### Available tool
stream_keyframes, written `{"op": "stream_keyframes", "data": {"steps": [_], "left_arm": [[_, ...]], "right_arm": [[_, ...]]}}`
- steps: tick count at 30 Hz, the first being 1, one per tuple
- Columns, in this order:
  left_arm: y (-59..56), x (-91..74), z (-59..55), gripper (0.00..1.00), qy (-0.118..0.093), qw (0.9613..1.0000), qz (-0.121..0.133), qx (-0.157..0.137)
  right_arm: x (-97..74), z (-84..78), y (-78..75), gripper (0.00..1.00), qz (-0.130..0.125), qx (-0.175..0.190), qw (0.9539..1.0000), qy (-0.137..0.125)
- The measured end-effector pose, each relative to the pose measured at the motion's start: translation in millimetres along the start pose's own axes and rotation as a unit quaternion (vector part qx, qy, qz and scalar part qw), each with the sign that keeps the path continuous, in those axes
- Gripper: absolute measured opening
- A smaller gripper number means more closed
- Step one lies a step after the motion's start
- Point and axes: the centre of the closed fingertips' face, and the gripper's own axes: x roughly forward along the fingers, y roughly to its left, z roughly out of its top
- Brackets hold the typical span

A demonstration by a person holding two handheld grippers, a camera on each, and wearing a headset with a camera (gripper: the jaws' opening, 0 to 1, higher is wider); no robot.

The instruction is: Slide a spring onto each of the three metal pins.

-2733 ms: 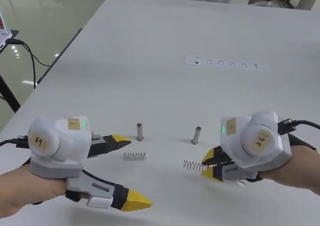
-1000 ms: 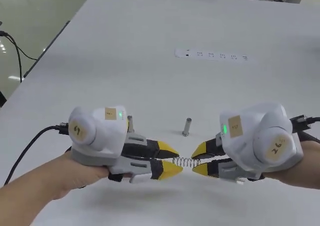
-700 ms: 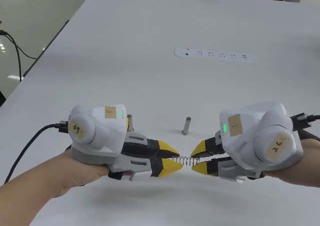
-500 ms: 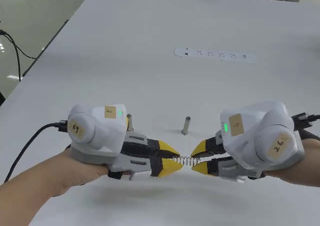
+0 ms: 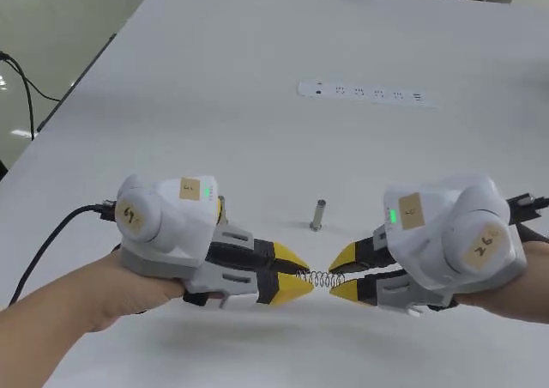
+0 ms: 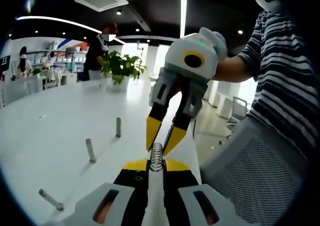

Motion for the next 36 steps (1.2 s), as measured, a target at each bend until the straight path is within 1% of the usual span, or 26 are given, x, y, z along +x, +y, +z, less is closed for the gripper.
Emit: {"op": "stream_keyframes", "data": {"steps": [2,4,6,8,11,13,14,15,17,18,20,21,25,27,28,30,36], "left_arm": [[0.0,-0.7,-0.4,0.02,0.001,1.0000,-0.001,0.000],[0.3,-1.6,-0.6,0.02,0.002,1.0000,0.000,-0.002],[0.0,-2.7,-0.6,0.02,0.002,1.0000,-0.002,-0.005],[-0.4,-3.5,-1.2,0.02,0.004,1.0000,-0.004,-0.004],[-0.6,-4.0,-1.7,0.02,0.006,1.0000,-0.005,-0.005],[-1.5,-4.0,-1.7,0.02,0.006,0.9999,-0.007,-0.006],[-1.9,-3.9,-1.5,0.02,0.006,0.9999,-0.008,-0.005],[-2.0,-3.9,-1.3,0.02,0.006,0.9999,-0.009,-0.005],[-2.1,-4.2,-0.7,0.02,0.006,0.9999,-0.009,-0.005],[-1.9,-4.6,-1.4,0.02,0.008,0.9999,-0.009,-0.006],[-2.1,-5.2,-1.4,0.02,0.008,0.9999,-0.010,-0.007],[-2.2,-5.6,-1.6,0.02,0.009,0.9999,-0.011,-0.007],[-2.4,-6.0,-1.8,0.02,0.009,0.9999,-0.012,-0.007],[-2.6,-5.6,-3.7,0.02,0.013,0.9998,-0.011,-0.006],[-2.8,-5.9,-6.4,0.02,0.019,0.9997,-0.011,-0.004],[-3.5,-6.2,-9.5,0.02,0.025,0.9996,-0.012,-0.001],[-3.6,-7.9,-9.9,0.02,0.026,0.9996,-0.010,0.002]], "right_arm": [[-0.2,-2.7,0.2,0.09,0.001,0.001,1.0000,0.004],[0.3,-6.7,1.0,0.12,0.002,0.003,1.0000,0.009],[0.6,-9.0,2.9,0.11,0.005,0.003,1.0000,0.008],[0.2,-8.6,2.4,0.10,0.000,-0.004,1.0000,0.006],[-0.2,-5.2,2.7,0.11,0.003,0.002,1.0000,-0.003],[-0.3,-2.9,3.1,0.11,0.005,0.000,1.0000,-0.007],[0.0,-2.4,3.2,0.11,0.006,-0.003,0.9999,-0.007],[0.2,-3.0,2.8,0.08,0.006,-0.007,0.9999,-0.005],[0.2,-4.2,2.2,0.08,0.005,-0.010,0.9999,-0.002],[-0.2,-3.2,2.7,0.07,0.005,-0.011,0.9999,-0.004],[-0.8,-1.9,3.3,0.07,0.006,-0.017,0.9998,-0.006],[-1.6,-0.9,2.9,0.07,0.003,-0.025,0.9996,-0.008],[-2.8,0.2,3.4,0.07,0.003,-0.040,0.9992,-0.007],[-3.6,1.0,2.8,0.07,0.002,-0.050,0.9987,-0.007],[-4.0,2.2,2.7,0.07,0.002,-0.052,0.9986,-0.008],[-6.5,6.0,4.4,0.07,0.005,-0.055,0.9984,-0.012],[-8.8,11.3,4.6,0.07,0.007,-0.067,0.9976,-0.015]]}}
